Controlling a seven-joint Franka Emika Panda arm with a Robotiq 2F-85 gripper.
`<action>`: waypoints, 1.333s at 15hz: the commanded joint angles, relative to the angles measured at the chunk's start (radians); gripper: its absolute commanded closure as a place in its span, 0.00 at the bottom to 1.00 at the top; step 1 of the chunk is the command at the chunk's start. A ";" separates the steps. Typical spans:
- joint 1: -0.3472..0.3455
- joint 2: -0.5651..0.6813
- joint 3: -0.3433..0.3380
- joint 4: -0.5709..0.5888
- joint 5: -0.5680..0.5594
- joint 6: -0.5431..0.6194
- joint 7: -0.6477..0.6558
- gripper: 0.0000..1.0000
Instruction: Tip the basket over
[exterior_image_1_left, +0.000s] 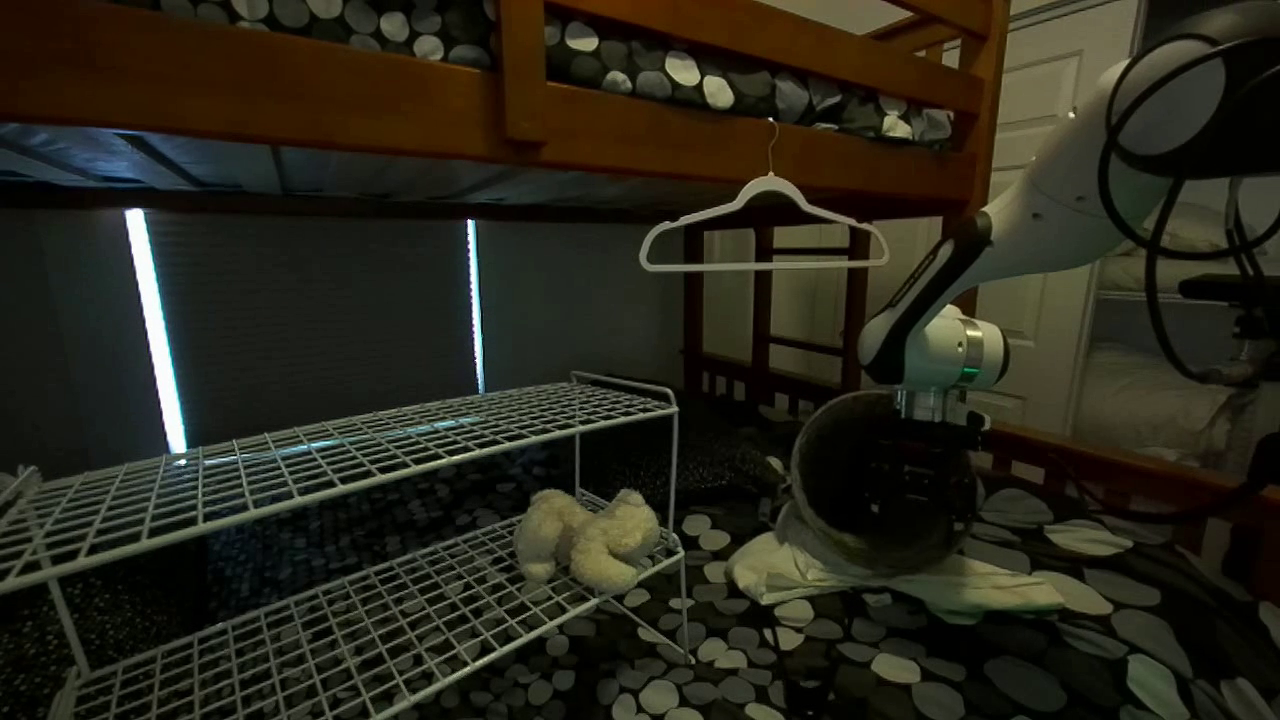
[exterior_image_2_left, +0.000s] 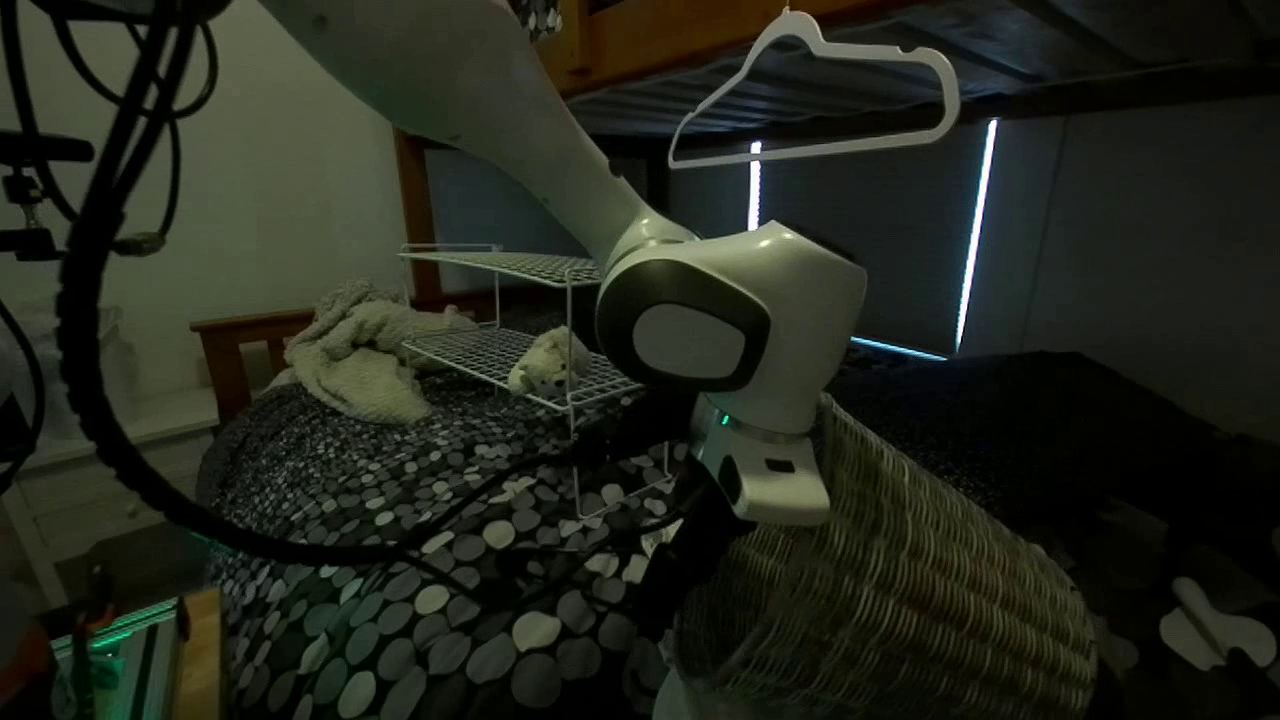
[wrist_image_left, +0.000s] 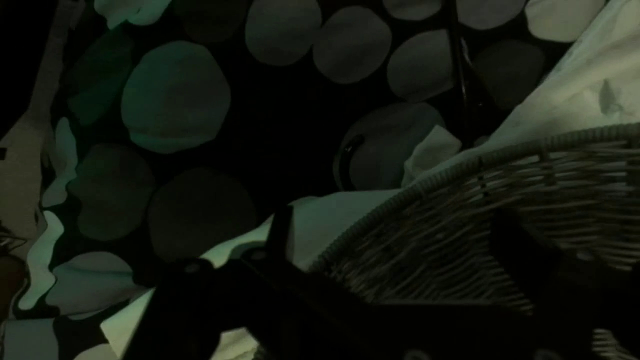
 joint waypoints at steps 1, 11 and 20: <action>0.033 -0.013 -0.010 -0.035 -0.063 0.032 0.031 0.00; 0.133 -0.117 0.009 -0.154 -0.317 0.305 0.092 0.00; 0.167 -0.270 -0.051 -0.283 -0.627 0.420 0.367 0.00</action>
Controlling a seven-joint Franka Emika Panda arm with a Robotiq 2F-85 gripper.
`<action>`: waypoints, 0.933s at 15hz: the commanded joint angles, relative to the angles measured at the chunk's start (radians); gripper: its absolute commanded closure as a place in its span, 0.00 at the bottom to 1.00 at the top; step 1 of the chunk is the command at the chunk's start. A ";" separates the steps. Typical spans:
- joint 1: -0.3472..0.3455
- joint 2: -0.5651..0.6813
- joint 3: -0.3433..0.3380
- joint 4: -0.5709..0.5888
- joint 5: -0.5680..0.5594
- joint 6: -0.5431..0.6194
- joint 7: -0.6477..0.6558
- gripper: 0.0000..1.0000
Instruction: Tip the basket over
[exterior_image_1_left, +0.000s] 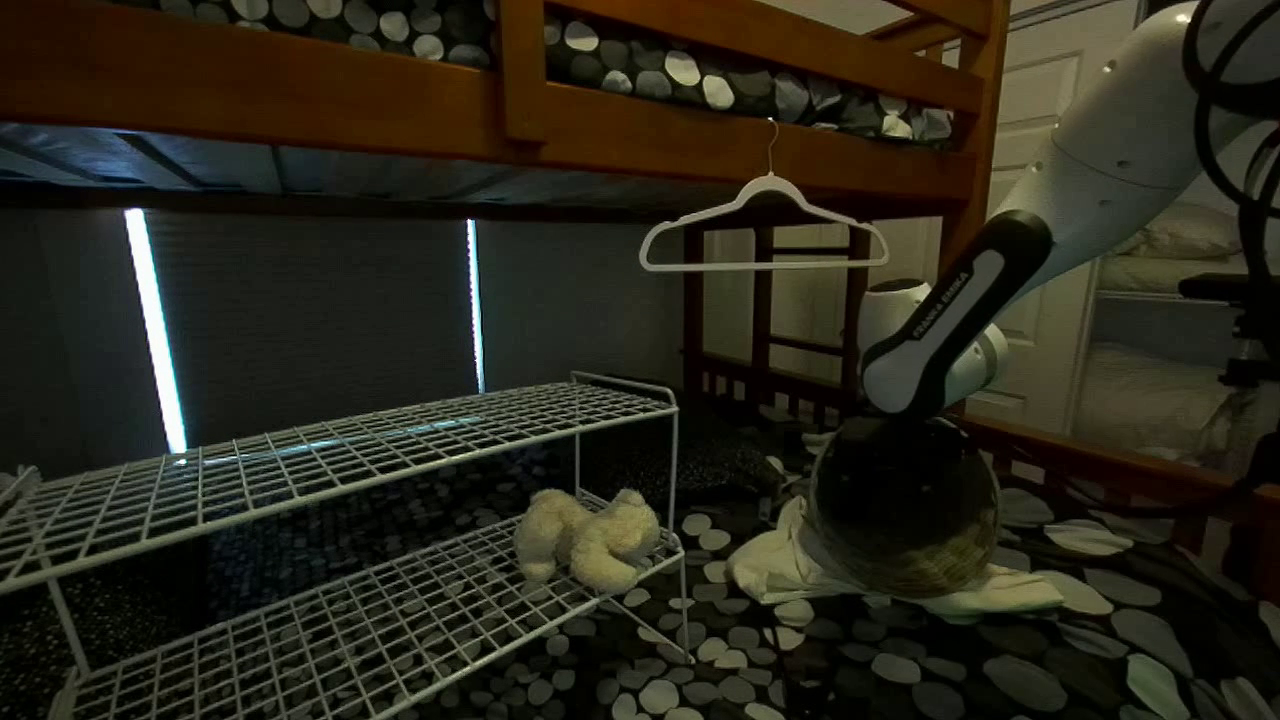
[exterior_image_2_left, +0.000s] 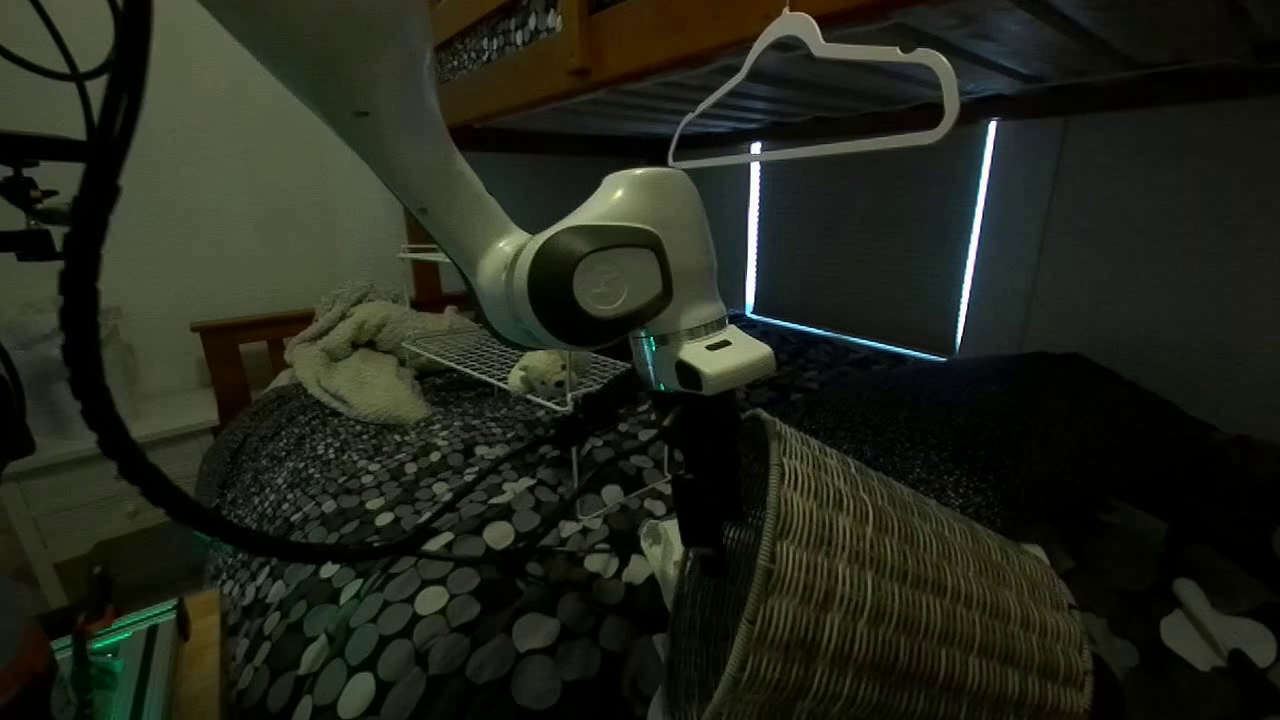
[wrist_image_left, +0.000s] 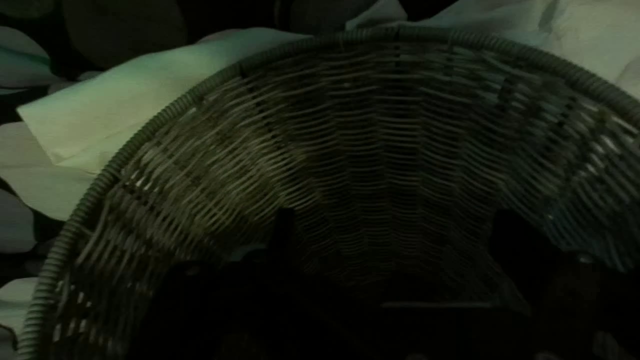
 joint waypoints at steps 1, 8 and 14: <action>-0.007 -0.134 -0.009 -0.094 -0.102 -0.070 0.109 0.00; -0.084 -0.333 0.108 -0.147 -0.581 -0.120 0.414 0.00; -0.094 -0.371 0.188 -0.122 -0.622 -0.199 0.461 0.00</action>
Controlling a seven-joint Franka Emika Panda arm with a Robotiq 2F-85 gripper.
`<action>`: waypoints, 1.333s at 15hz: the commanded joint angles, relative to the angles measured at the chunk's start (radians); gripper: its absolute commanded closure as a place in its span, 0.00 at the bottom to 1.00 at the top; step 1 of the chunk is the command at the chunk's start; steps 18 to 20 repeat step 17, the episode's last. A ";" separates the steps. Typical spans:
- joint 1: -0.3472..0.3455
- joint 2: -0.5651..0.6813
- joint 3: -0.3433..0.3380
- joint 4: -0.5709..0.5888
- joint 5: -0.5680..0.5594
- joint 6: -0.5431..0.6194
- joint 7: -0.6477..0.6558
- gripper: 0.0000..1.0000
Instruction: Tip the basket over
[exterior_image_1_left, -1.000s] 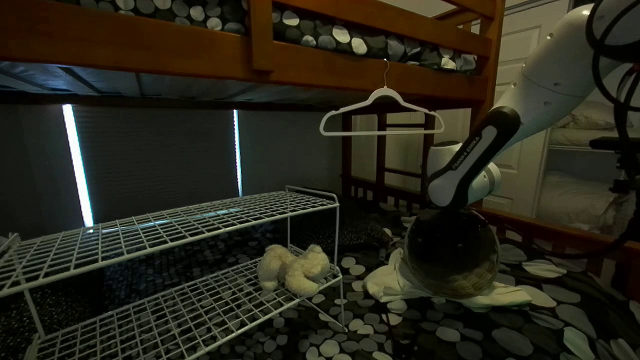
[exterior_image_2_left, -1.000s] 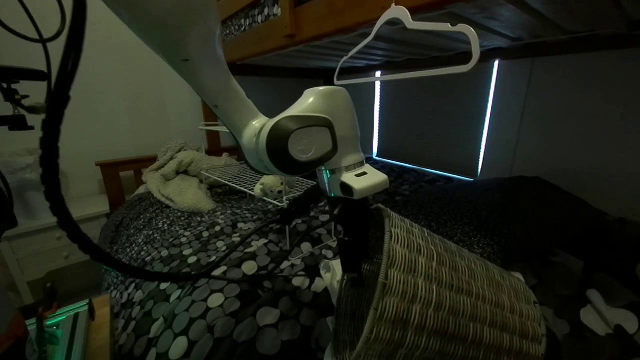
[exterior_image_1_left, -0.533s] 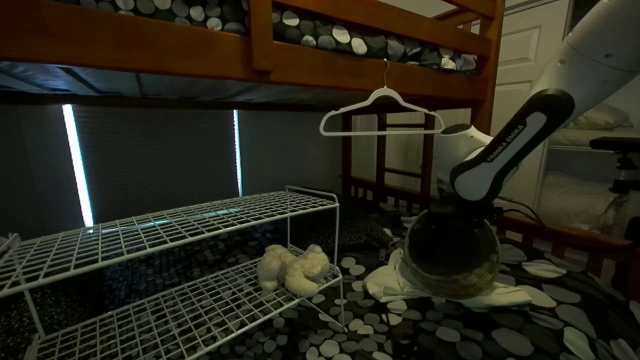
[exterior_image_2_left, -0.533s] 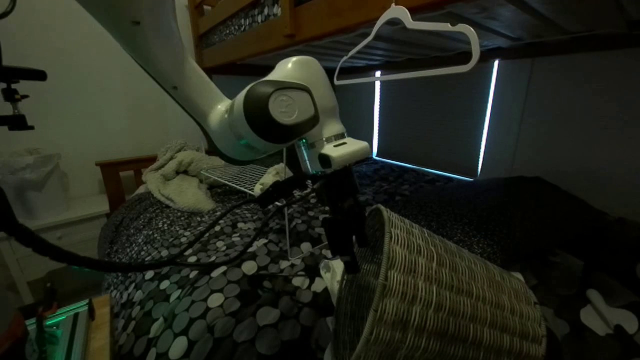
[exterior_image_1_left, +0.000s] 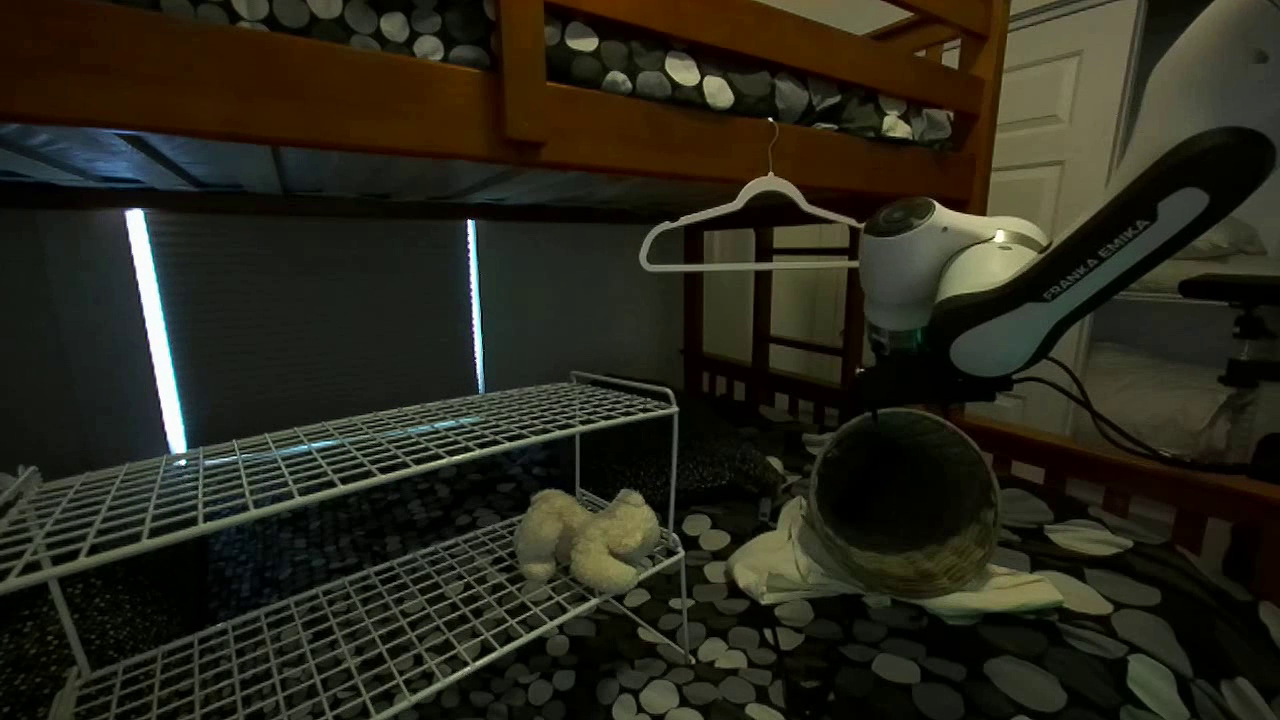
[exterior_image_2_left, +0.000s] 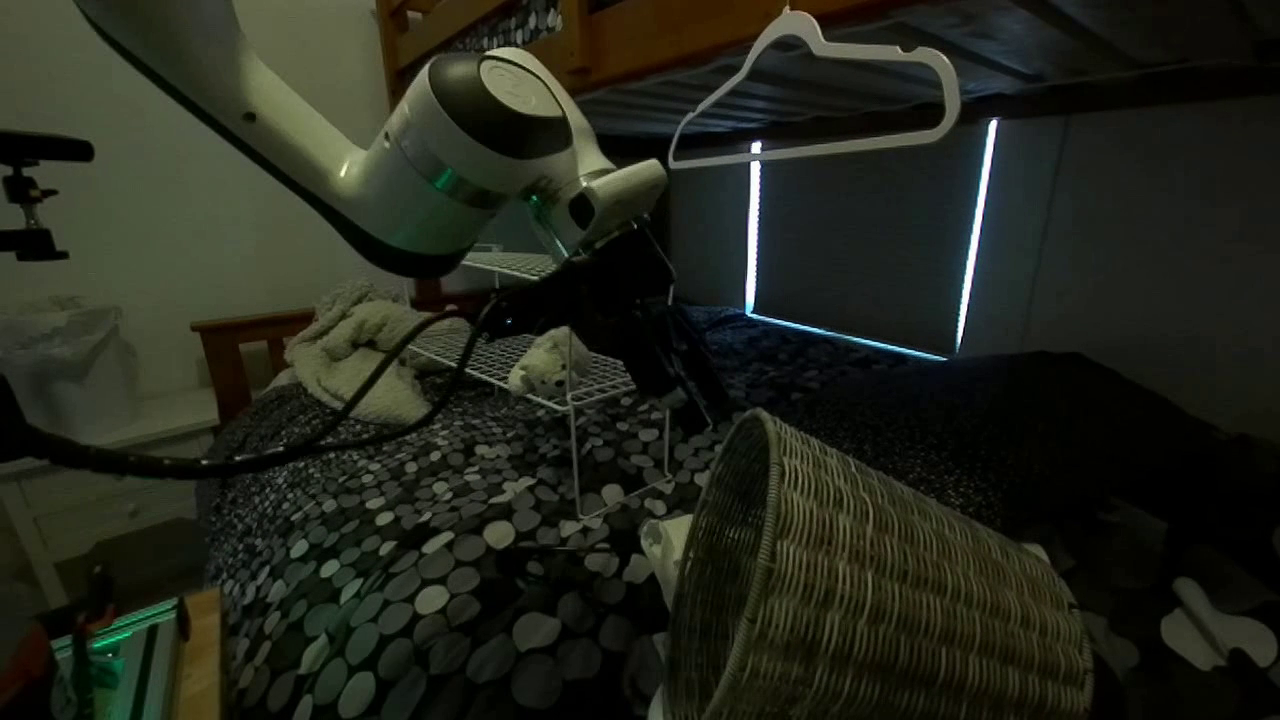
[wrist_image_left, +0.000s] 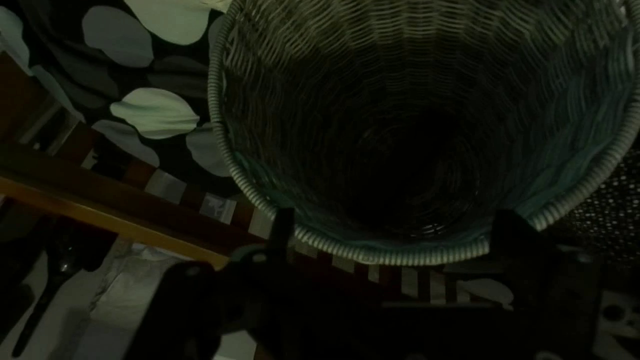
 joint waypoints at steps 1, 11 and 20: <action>-0.015 -0.013 0.024 -0.004 0.005 -0.008 -0.001 0.00; -0.019 -0.024 0.026 -0.014 -0.001 -0.010 0.003 0.00; -0.019 -0.024 0.026 -0.014 -0.001 -0.010 0.003 0.00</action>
